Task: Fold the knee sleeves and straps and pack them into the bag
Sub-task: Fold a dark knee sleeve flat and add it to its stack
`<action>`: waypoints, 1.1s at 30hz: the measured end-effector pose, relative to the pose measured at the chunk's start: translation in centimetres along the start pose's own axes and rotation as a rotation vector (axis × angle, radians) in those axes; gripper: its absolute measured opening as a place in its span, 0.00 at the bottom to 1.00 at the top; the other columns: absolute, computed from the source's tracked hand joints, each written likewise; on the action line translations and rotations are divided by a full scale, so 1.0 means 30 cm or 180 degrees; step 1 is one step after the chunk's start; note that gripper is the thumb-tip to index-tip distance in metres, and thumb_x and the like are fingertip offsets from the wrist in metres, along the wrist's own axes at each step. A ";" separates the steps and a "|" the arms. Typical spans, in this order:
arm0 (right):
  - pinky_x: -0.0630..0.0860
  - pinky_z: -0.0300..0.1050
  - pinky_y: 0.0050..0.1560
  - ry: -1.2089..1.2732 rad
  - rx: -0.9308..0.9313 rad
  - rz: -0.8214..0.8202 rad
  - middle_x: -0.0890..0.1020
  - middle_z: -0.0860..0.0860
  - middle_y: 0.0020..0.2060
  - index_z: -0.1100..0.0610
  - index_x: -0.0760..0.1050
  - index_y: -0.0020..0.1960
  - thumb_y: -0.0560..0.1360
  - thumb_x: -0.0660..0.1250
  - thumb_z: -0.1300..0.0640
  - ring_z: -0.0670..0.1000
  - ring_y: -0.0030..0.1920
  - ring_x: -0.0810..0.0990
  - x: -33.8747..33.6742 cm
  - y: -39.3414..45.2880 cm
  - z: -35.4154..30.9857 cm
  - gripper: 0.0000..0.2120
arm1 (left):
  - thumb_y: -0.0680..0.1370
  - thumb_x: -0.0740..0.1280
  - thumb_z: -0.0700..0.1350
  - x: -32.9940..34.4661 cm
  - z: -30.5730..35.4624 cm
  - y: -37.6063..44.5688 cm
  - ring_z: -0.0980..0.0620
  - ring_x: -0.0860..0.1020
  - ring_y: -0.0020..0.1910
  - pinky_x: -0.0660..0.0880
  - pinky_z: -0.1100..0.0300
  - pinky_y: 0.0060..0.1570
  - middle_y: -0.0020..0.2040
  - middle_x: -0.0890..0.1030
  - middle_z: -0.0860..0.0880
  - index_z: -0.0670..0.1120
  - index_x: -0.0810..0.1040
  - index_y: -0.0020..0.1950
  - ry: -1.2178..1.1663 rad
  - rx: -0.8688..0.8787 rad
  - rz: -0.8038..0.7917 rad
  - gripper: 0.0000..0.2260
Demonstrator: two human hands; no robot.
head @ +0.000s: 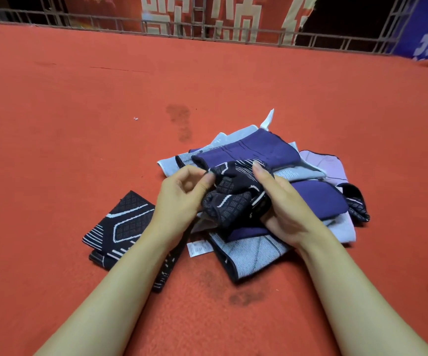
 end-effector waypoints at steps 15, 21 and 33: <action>0.78 0.57 0.64 -0.0304 -0.0642 -0.0015 0.81 0.68 0.62 0.71 0.72 0.68 0.85 0.62 0.53 0.61 0.60 0.82 0.029 -0.003 -0.066 0.22 | 0.79 0.63 0.44 -0.010 0.098 -0.024 0.59 0.82 0.60 0.76 0.67 0.57 0.60 0.86 0.53 0.49 0.80 0.66 0.0549 0.0382 -0.1105 0.16; 0.79 0.64 0.63 -0.0754 -0.0880 0.0348 0.86 0.62 0.55 0.63 0.79 0.61 0.82 0.68 0.54 0.64 0.58 0.84 0.012 0.003 -0.091 0.13 | 0.79 0.74 0.40 -0.062 0.100 -0.003 0.47 0.86 0.53 0.82 0.45 0.60 0.53 0.88 0.45 0.47 0.79 0.64 -0.0003 0.0095 -0.0669 0.14; 0.83 0.52 0.51 -0.1190 -0.1145 0.1083 0.89 0.55 0.46 0.58 0.84 0.52 0.80 0.72 0.51 0.52 0.46 0.87 -0.058 0.011 -0.131 0.10 | 0.76 0.72 0.43 -0.113 0.126 0.026 0.50 0.85 0.39 0.83 0.58 0.43 0.46 0.87 0.41 0.47 0.79 0.66 -0.1274 -0.0139 0.0082 0.19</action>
Point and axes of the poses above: each hand's wrist, its own y-axis towards the middle knuckle, its own x-axis out of the palm, z = x × y, the point moved 2 cm from there along y, towards the middle knuckle
